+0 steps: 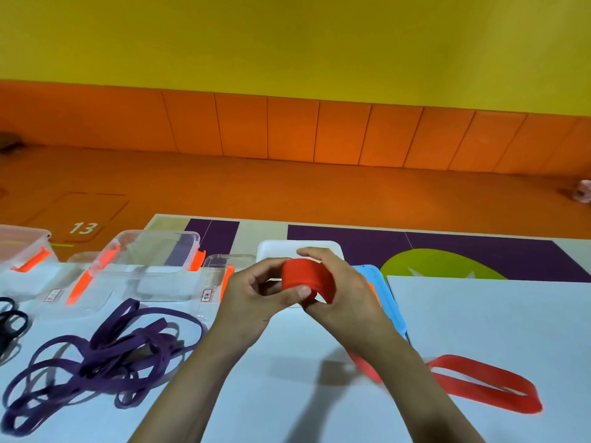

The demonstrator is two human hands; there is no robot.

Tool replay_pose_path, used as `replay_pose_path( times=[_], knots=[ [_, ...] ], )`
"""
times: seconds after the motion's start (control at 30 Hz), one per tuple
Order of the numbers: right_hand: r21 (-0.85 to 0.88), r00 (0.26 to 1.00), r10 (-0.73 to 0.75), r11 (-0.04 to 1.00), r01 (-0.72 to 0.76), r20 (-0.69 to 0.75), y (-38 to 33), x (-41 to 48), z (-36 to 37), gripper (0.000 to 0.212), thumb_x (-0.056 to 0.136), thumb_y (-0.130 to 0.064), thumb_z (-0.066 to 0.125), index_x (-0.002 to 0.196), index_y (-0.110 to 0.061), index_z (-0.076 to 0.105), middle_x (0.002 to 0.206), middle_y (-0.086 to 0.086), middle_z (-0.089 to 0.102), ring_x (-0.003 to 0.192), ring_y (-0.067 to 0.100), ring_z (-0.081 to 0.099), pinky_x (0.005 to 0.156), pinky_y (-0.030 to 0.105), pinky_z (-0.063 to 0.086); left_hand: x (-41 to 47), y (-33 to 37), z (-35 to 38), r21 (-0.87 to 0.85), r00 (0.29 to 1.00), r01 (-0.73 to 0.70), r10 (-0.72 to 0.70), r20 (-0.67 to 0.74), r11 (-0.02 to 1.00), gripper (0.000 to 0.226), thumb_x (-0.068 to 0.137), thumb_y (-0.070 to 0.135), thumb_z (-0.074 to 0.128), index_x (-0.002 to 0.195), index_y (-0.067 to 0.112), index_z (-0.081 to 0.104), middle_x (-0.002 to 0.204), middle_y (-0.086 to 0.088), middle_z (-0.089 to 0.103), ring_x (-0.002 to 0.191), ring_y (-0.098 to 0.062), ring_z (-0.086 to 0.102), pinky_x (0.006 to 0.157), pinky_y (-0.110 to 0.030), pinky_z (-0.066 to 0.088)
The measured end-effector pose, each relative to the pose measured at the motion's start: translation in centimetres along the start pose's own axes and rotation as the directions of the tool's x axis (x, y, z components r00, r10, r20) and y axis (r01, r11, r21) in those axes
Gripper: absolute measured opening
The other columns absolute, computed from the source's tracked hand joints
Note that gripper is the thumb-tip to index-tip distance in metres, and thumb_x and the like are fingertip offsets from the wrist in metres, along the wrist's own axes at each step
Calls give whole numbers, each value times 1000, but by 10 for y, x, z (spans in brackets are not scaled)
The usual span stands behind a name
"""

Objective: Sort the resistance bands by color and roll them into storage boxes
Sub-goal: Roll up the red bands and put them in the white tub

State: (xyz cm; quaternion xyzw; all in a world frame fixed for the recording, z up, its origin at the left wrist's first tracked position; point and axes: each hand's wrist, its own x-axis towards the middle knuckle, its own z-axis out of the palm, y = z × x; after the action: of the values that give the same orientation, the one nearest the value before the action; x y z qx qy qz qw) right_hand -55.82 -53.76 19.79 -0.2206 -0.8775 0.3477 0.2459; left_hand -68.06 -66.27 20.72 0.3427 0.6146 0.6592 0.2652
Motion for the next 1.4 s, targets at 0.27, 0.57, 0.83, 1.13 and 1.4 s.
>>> replay_pose_path(
  times=[0.27, 0.57, 0.83, 1.13, 1.4],
  knots=[
    [503, 987, 43, 856, -115, 153, -2, -7, -9, 51, 84, -24, 84, 129, -36, 62, 113, -8, 72, 105, 14, 69, 93, 24, 54, -5, -7, 8, -186, 985, 40, -70, -159, 982, 51, 60, 18, 95, 107, 16, 75, 101, -1, 79, 94, -19, 76, 84, -29, 60],
    [296, 966, 96, 940, -167, 240, 8, -11, -30, 38, 81, -27, 87, 117, -31, 76, 103, -9, 77, 98, 10, 71, 88, 31, 57, -13, -2, -8, 156, 987, 106, -123, 101, 982, 41, 66, 29, 90, 104, 24, 74, 101, 7, 76, 85, -18, 75, 78, -31, 59],
    [97, 948, 63, 991, -97, 313, -19, -2, -35, 37, 75, -34, 91, 108, -31, 75, 97, -12, 75, 91, 8, 71, 80, 29, 60, -13, 11, -31, 296, 961, 74, -147, 233, 952, 35, 72, 26, 92, 102, 35, 75, 104, 6, 74, 80, -25, 72, 81, -43, 58],
    [649, 986, 86, 744, -159, 142, -1, -23, 0, 38, 86, -10, 80, 121, -20, 71, 103, 2, 75, 85, 13, 68, 77, 24, 53, -28, -13, -1, -344, 985, 174, -159, 71, 923, 40, 71, 12, 80, 111, 12, 78, 114, -14, 75, 101, -34, 74, 86, -38, 61],
    [711, 977, 187, 673, -203, 102, 9, -31, 19, 36, 83, -30, 82, 117, -23, 75, 81, 4, 67, 70, 18, 57, 68, 29, 50, -28, -24, 17, -541, 966, 240, -253, 52, 806, 41, 74, 17, 76, 114, 8, 74, 113, -15, 75, 101, -26, 74, 82, -32, 61]
  ],
)
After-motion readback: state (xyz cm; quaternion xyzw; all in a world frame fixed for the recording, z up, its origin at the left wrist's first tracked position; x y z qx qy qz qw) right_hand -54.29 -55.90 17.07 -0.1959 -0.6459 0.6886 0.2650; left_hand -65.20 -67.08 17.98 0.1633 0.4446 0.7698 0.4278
